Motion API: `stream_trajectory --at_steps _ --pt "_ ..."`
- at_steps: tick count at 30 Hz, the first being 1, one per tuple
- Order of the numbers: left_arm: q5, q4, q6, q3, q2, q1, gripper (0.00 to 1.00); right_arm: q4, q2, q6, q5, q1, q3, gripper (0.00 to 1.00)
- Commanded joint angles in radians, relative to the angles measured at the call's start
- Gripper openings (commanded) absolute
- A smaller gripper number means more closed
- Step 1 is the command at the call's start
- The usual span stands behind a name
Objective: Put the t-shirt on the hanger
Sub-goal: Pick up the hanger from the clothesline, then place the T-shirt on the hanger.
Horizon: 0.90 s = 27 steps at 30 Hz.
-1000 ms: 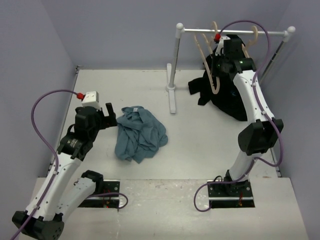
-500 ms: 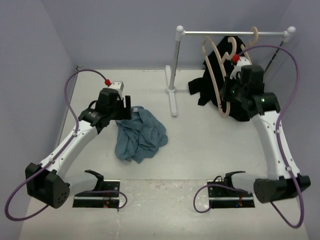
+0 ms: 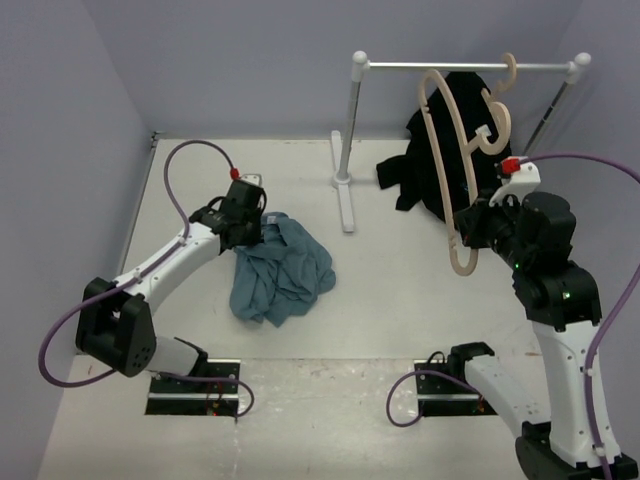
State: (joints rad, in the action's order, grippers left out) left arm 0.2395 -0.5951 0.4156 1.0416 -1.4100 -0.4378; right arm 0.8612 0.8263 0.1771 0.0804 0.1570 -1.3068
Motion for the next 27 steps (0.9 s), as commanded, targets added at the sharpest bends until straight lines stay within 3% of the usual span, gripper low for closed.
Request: stream_trajectory --at_steps 1,5,10,13,15,17,20,22,23,25,27 --pt "0.048 -0.039 0.036 0.066 0.056 -0.076 0.00 -0.045 -0.049 0.021 0.165 0.003 0.025 0.00" --pt "-0.022 -0.053 -0.030 0.222 0.089 -0.152 0.00 -0.108 -0.078 0.038 0.346 0.012 0.090 0.00" --pt "-0.130 -0.157 -0.175 0.549 -0.032 -0.211 0.00 -0.105 -0.119 0.045 0.270 0.016 0.107 0.00" --pt "-0.202 -0.226 -0.252 0.841 -0.101 -0.340 0.00 -0.093 -0.149 0.041 0.224 0.016 0.089 0.00" --pt "-0.258 -0.271 -0.315 0.920 -0.121 -0.428 0.00 -0.087 -0.177 0.041 0.214 0.016 0.078 0.00" --pt "-0.191 -0.277 -0.327 0.874 -0.100 -0.439 0.00 -0.090 -0.197 0.045 0.241 0.015 0.084 0.00" --pt "0.346 -0.286 -0.153 0.622 -0.037 -0.379 0.00 -0.091 -0.213 0.044 0.358 0.016 0.121 0.00" --pt "0.372 -0.321 -0.049 0.456 -0.047 -0.210 0.00 -0.098 -0.216 0.046 0.443 0.018 0.144 0.00" --pt "0.371 -0.294 -0.046 0.446 -0.047 -0.165 0.00 -0.100 -0.217 0.051 0.465 0.018 0.155 0.00" --pt "0.397 -0.263 -0.017 0.324 -0.030 -0.108 0.00 -0.101 -0.214 0.055 0.514 0.026 0.180 0.00" --pt "0.389 -0.224 -0.015 0.310 -0.021 -0.095 0.00 -0.100 -0.214 0.060 0.539 0.043 0.191 0.00"
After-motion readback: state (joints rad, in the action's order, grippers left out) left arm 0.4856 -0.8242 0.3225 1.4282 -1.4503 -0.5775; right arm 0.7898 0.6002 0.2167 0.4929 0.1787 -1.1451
